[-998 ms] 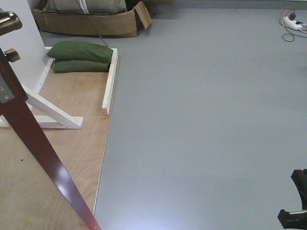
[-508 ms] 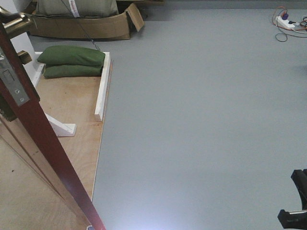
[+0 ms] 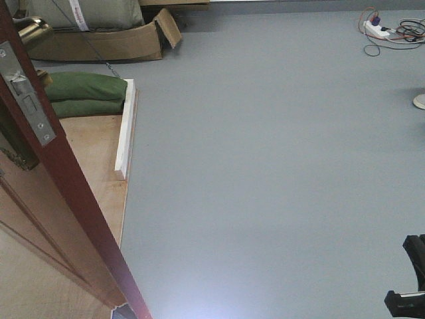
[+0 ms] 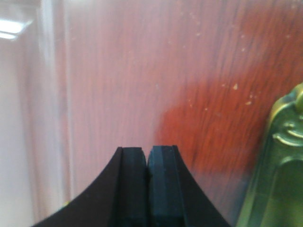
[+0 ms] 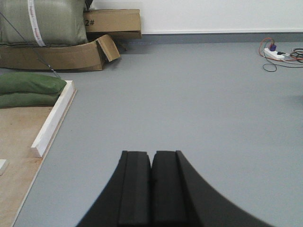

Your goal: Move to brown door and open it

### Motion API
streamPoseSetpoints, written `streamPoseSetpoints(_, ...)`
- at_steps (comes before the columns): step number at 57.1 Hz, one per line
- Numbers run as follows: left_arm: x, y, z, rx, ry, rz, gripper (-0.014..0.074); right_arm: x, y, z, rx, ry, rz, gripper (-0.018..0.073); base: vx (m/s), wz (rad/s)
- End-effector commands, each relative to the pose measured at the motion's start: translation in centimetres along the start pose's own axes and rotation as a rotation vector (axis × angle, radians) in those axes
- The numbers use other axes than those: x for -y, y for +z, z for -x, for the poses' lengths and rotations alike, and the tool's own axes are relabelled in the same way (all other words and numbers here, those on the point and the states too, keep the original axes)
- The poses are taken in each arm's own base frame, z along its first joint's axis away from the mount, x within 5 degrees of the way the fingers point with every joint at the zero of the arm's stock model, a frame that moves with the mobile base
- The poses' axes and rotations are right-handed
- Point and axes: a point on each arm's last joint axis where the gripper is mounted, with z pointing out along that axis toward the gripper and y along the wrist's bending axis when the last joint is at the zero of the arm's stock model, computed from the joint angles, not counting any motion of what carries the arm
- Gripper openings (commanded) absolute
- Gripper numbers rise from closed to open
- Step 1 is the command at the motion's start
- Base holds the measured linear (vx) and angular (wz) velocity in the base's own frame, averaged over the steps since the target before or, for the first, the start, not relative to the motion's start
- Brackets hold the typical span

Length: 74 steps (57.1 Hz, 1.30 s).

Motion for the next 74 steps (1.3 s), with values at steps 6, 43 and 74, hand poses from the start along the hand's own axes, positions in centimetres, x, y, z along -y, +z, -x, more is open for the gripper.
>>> streamPoseSetpoints(6,-0.05,-0.05,1.26,0.055,-0.007,0.021,-0.0006,0.04,-0.02,0.64,0.082,-0.012,-0.005,0.0,0.09,-0.12)
streamPoseSetpoints(43,-0.05,-0.05,1.26,0.055,-0.007,0.021,-0.0006,0.04,-0.02,0.61,0.079,-0.012,-0.005,0.0,0.09,-0.07)
streamPoseSetpoints(74,-0.05,-0.05,1.26,0.055,-0.007,0.021,-0.0006,0.04,-0.02,0.61,0.079,-0.012,-0.005,0.0,0.12,0.0)
